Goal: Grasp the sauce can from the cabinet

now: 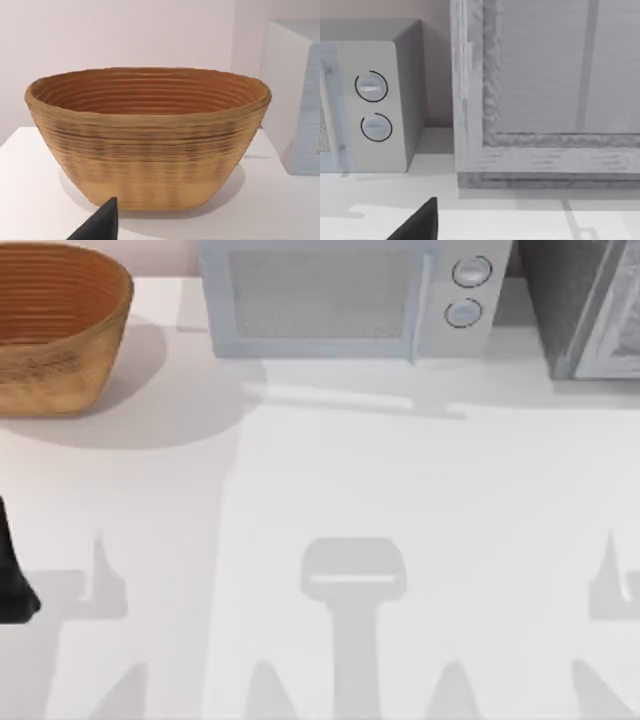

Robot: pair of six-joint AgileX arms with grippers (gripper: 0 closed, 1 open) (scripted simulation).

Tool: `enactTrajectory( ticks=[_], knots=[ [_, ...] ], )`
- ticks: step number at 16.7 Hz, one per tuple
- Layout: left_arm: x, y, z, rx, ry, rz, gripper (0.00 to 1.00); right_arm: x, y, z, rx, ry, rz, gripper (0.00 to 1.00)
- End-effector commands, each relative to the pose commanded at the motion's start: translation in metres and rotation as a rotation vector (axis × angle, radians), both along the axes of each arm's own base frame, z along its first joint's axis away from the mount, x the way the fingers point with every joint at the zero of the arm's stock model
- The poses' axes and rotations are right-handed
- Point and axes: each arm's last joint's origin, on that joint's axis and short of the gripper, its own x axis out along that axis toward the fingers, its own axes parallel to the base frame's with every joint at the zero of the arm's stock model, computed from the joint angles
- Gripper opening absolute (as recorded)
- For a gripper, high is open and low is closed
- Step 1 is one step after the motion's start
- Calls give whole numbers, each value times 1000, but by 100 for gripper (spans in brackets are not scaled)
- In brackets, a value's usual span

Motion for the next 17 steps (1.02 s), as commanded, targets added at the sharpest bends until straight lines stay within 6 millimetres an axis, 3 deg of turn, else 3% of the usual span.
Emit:
enactTrajectory(
  ticks=[4,7,12,17],
  knots=[
    [0,0,0,0,0,0,100,0,0,8,0,1,-2,100],
    [0,0,0,0,0,0,100,1,1,40,0,11,-6,100],
    [0,0,0,0,0,0,100,17,7,139,-2,22,-6,100],
    [0,0,0,0,0,0,100,60,18,247,-5,17,-5,100]
  ],
)
